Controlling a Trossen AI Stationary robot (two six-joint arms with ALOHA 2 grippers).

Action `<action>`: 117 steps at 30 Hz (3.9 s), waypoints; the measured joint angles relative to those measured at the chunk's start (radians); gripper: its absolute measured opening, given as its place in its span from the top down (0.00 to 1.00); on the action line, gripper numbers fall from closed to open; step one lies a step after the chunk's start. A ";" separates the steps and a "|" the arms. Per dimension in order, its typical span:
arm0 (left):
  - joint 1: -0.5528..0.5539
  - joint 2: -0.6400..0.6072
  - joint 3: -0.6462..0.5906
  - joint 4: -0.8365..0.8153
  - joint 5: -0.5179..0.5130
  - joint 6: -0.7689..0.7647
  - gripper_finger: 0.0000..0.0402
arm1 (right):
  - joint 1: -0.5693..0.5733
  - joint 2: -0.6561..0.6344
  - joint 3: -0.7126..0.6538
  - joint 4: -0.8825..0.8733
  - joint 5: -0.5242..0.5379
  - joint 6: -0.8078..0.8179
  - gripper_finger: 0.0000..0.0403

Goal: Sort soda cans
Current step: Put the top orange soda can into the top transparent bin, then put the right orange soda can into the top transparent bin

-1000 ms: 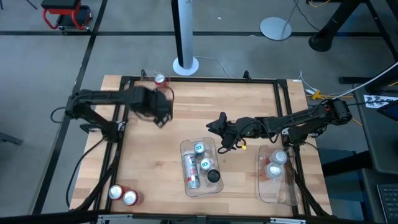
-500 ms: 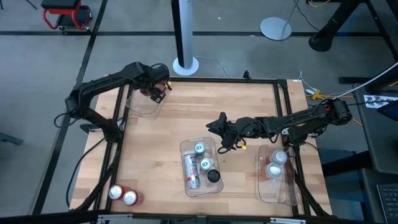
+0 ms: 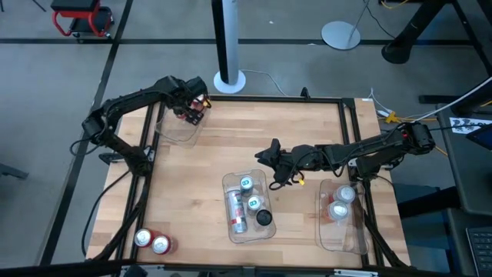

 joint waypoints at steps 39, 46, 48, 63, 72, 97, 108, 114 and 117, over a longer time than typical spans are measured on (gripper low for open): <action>0.034 0.004 -0.147 0.268 0.094 0.089 0.12 | 0.000 0.000 0.000 -0.004 0.000 0.000 0.62; 0.034 0.004 -0.064 0.153 0.086 0.080 0.12 | 0.000 0.000 0.000 -0.004 0.000 0.000 0.62; 0.032 0.003 -0.020 0.103 0.085 0.073 0.12 | 0.000 0.000 0.000 -0.004 0.000 0.000 0.62; -0.242 -0.067 0.172 -0.134 0.108 -0.056 0.12 | 0.000 0.000 0.000 -0.036 0.000 0.003 0.62; -0.739 -0.125 0.172 -0.149 0.167 -0.304 0.12 | 0.000 0.000 0.000 -0.035 0.000 0.004 0.62; -1.478 0.004 0.172 0.330 0.140 -0.777 0.12 | 0.000 0.000 0.000 -0.033 0.001 0.023 0.62; -1.576 0.046 0.172 0.248 0.266 -1.042 0.12 | 0.000 0.000 0.000 -0.034 0.001 0.023 0.62; -1.668 0.054 0.171 0.209 0.279 -1.284 0.12 | 0.000 0.000 0.000 -0.034 0.003 0.016 0.62; -1.714 0.079 0.169 0.158 0.280 -1.336 0.12 | 0.000 0.000 0.000 -0.034 0.003 0.002 0.62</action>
